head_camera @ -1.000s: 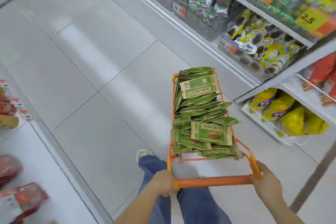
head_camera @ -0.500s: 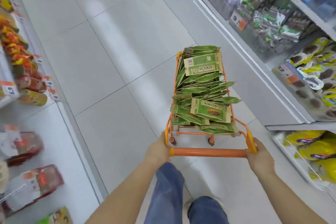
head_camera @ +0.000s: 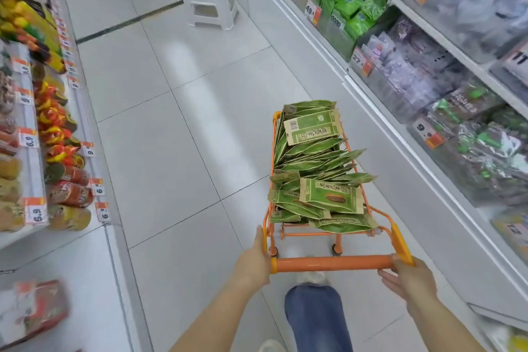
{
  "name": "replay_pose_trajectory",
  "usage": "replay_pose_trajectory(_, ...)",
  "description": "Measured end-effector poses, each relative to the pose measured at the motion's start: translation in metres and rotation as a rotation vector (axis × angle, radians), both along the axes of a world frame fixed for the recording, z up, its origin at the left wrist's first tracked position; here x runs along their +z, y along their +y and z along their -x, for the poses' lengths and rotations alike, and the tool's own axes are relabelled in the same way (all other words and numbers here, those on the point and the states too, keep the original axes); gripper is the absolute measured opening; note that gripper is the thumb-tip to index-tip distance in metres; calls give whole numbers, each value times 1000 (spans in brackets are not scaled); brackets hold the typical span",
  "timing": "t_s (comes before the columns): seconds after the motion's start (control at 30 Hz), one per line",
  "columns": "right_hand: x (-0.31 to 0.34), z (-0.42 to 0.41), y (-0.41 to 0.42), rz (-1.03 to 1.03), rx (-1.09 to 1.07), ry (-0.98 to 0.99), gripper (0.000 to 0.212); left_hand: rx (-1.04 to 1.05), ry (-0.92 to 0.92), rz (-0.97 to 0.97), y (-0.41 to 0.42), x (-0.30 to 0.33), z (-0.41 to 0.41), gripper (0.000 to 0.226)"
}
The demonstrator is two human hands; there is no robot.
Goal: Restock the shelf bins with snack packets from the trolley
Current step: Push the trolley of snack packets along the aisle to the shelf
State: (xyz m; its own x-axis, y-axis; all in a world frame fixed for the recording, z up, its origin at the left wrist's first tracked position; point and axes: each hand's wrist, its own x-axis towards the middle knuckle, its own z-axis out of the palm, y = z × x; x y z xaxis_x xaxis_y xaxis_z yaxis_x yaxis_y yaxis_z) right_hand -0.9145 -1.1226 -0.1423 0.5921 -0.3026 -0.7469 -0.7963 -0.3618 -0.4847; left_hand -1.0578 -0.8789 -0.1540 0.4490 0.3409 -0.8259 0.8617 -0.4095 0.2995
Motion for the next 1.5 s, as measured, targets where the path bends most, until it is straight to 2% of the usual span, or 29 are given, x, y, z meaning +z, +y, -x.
replay_pose_trajectory(0.13,-1,-59,50,-31,65,-10,17,153,-20,55,49,-2,-46,86)
replay_pose_trajectory(0.3,6,-137,130,-97,90,28,28,182,3,36,120,0,-121,90)
replay_pose_trajectory(0.4,2,-163,183,-218,1,141,35,124,37,7,165,2,-161,98)
replay_pose_trajectory(0.5,1,-174,251,-323,72,264,34,103,19,5,205,3,-194,96)
replay_pose_trajectory(0.6,-3,-194,322,-346,84,306,33,8,55,4,245,0,-230,102)
replay_pose_trajectory(0.67,-3,-213,366,-315,50,307,26,2,44,75,278,4,-251,100)
replay_pose_trajectory(0.73,-1,-234,405,-249,7,287,19,-31,16,154,317,18,-268,85)
replay_pose_trajectory(0.83,1,-267,458,-112,-61,236,26,-10,-34,254,388,30,-284,65)
replay_pose_trajectory(1.0,-1,-327,526,8,-124,167,26,-165,10,133,509,33,-332,60)
replay_pose_trajectory(1.1,-4,-364,557,10,-127,131,20,-276,-32,70,560,33,-386,56)
replay_pose_trajectory(1.2,-7,-405,590,66,-114,94,17,-346,-97,85,598,29,-447,56)
replay_pose_trajectory(1.5,-19,-505,696,216,-74,158,29,-276,-89,-15,767,21,-579,62)
